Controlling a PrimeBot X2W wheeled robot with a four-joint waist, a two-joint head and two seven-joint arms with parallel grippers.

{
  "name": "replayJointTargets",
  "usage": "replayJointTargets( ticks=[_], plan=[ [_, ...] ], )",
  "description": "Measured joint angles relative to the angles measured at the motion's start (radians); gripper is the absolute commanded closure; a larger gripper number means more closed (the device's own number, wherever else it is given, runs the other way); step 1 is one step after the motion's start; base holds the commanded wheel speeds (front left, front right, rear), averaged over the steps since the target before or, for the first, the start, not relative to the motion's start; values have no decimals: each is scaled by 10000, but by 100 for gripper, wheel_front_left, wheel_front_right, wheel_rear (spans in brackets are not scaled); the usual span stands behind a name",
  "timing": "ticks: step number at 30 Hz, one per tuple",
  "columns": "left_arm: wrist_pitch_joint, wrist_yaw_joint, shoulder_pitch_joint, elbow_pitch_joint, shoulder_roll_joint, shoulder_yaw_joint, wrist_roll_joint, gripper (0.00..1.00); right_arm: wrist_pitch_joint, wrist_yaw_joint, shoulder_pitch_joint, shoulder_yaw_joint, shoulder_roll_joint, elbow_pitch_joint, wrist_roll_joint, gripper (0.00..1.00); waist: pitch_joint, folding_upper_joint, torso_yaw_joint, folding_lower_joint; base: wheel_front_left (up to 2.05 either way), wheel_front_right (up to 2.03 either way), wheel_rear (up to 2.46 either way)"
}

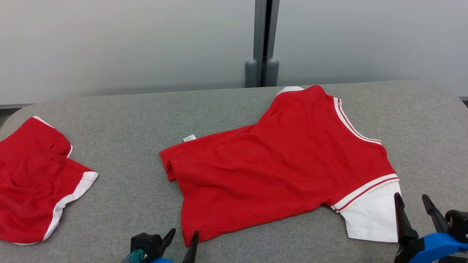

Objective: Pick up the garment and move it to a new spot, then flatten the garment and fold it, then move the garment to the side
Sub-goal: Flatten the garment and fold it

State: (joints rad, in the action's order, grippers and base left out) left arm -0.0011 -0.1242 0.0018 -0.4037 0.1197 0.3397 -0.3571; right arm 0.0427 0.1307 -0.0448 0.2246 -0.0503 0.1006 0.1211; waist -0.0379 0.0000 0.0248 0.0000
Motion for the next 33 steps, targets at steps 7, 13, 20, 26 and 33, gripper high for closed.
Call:
replayJointTargets(
  ticks=[7, 13, 20, 26, 33],
  plan=[
    [234, 104, -379, -652, -29, 90, -29, 0, -174, 0, 175, -35, 2, 522, 2, 0, -235, 0, 164, 0, 0, 0, 0],
    [290, 575, -788, -1241, -167, 130, 79, 100, 337, 0, 310, 117, 2, 1175, -63, 0, -453, 0, 302, 0, 0, 0, 0],
    [268, 623, -1184, -1933, -267, 213, 35, 100, 1256, 0, 713, 426, 8, 2439, 144, 0, -662, 0, 346, 0, 0, 0, 0],
    [13, 533, -1351, -2236, -282, 274, -36, 100, 1409, 0, 1031, 439, 8, 3195, 155, 0, -785, 0, 296, 0, 0, 0, 0],
    [-194, 407, -1595, -2410, -280, 384, -84, 100, 1628, -13, 1506, 79, -96, 3940, -94, 100, -907, 0, 225, -1, 0, 0, 0]
  ],
)
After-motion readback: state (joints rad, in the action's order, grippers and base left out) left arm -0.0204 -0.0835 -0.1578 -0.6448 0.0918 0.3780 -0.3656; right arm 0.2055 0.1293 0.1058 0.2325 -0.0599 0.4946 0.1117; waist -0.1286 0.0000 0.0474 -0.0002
